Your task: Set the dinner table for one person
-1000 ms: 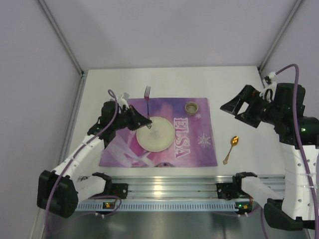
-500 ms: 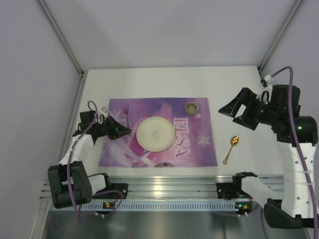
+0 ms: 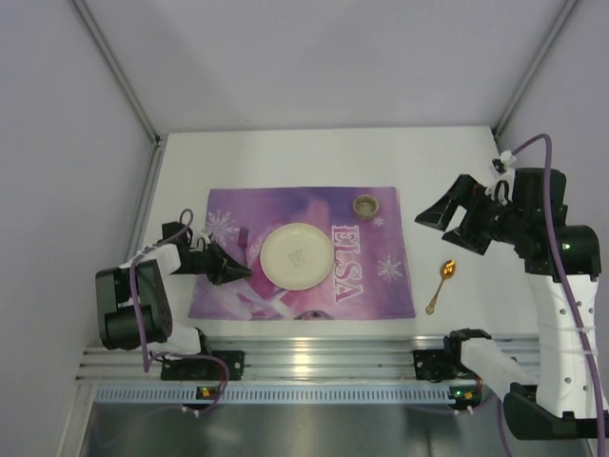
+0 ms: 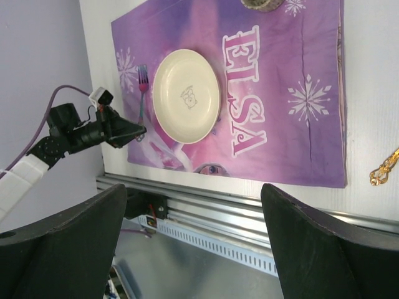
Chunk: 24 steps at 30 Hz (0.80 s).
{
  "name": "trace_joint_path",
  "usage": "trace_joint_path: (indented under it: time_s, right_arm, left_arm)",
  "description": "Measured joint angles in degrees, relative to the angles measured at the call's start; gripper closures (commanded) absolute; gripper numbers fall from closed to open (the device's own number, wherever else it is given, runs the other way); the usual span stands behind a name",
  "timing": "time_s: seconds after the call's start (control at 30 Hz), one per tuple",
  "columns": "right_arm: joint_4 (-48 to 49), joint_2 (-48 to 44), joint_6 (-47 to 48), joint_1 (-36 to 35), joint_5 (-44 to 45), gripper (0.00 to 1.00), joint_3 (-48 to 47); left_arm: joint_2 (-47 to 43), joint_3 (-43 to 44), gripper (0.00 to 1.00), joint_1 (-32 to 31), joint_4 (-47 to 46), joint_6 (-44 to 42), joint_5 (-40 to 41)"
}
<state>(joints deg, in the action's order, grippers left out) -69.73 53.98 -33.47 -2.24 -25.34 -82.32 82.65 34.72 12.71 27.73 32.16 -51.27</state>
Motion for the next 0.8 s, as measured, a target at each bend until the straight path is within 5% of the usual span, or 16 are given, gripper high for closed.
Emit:
trace_joint_path:
  time_s: [0.23, 0.4, 0.5, 0.8]
  right_arm:
    - [0.0, -0.28, 0.02, 0.0, -0.02, 0.12, 1.73]
    - [0.09, -0.28, 0.02, 0.0, -0.02, 0.12, 1.75]
    - [0.07, -0.28, 0.26, 0.0, -0.04, 0.11, 1.75]
    - [0.07, -0.26, 0.44, -0.09, -0.02, 0.12, 1.77]
  left_arm:
    - [4.15, 4.72, 0.98, 0.35, 4.28, -3.23, -1.51]
    - [6.54, 8.79, 0.68, 0.96, 9.97, -6.05, 2.69]
    - [6.86, 9.05, 0.59, 1.88, 12.96, -6.95, 5.75]
    - [6.86, 9.05, 0.54, 4.76, 17.14, -7.3, 10.54]
